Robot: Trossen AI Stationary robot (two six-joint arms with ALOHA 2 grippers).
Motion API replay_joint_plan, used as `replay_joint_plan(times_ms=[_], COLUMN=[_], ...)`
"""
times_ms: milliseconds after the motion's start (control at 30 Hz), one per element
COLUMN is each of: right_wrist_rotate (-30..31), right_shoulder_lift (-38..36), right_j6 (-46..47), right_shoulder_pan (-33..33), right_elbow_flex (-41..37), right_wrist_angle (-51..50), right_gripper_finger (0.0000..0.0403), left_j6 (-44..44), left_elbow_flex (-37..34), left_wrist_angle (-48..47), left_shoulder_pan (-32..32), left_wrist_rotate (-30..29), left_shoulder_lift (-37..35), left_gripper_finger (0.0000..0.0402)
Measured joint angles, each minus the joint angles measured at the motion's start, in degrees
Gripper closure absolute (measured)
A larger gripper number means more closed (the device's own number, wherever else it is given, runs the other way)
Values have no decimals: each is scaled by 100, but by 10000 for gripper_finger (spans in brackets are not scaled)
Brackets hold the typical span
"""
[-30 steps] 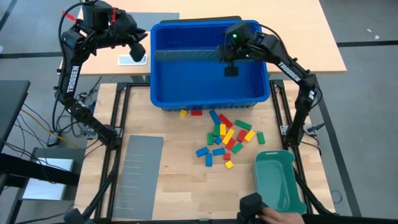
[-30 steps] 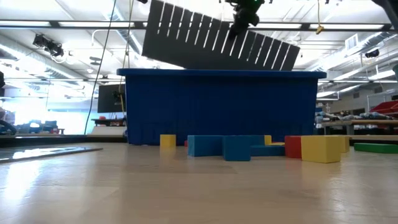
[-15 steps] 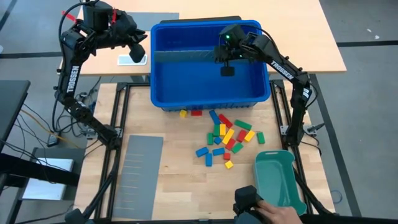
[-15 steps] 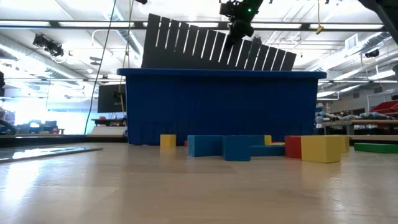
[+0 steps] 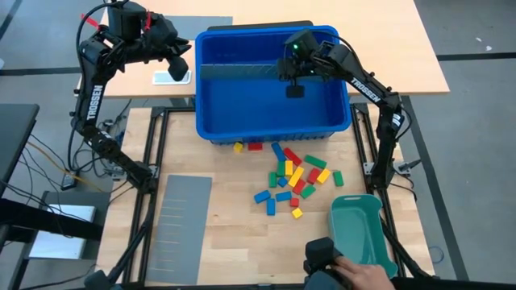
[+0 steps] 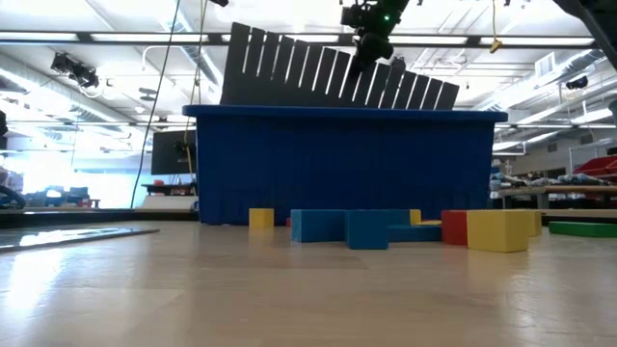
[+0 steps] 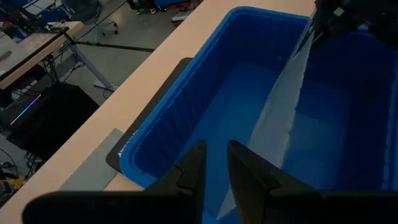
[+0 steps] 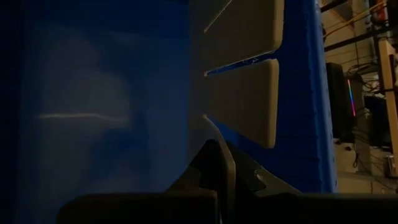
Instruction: Sort Items/Unsort Items
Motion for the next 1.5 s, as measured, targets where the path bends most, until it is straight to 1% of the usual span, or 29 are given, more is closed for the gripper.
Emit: replay_joint_plan(times_ms=[100,267,433,667,833,900,1100,1200,1400,1467,1500], right_wrist_rotate=[-6,31,84,481,466,475,759,822,865,851,829], right_shoulder_lift=[0,33,244,328,214,199,167,32,-170,-224,-231], right_j6=[-24,-115,-132,-315,-418,-483,-688,-876,-878,-792,-736], right_shoulder_pan=[-7,-15,-56,-46,-18,39,179,217,328,334,332], right_elbow_flex=[0,5,2,4,12,140,695,667,672,680,684], right_wrist_angle=[-18,-29,-100,45,-176,-298,-464,-564,-690,-733,-753], right_gripper_finger=[403,403,403,403,403,403,403,403,403,403,403], left_j6=[-68,-76,-90,-83,-81,-77,-92,-94,-86,-49,-16], left_elbow_flex=[0,0,0,0,0,0,-7,-7,-9,-4,-4], left_wrist_angle=[2,1,-5,-221,-278,-278,-308,-313,-320,-315,-320], left_shoulder_pan=[0,-1,-2,-2,-2,-2,-7,-7,-8,-7,-7], left_wrist_rotate=[16,354,402,404,403,403,404,407,408,532,683], left_shoulder_lift=[0,0,0,0,0,9,130,177,271,254,252], left_gripper_finger=[330,330,330,330,330,330,330,330,330,330,330])
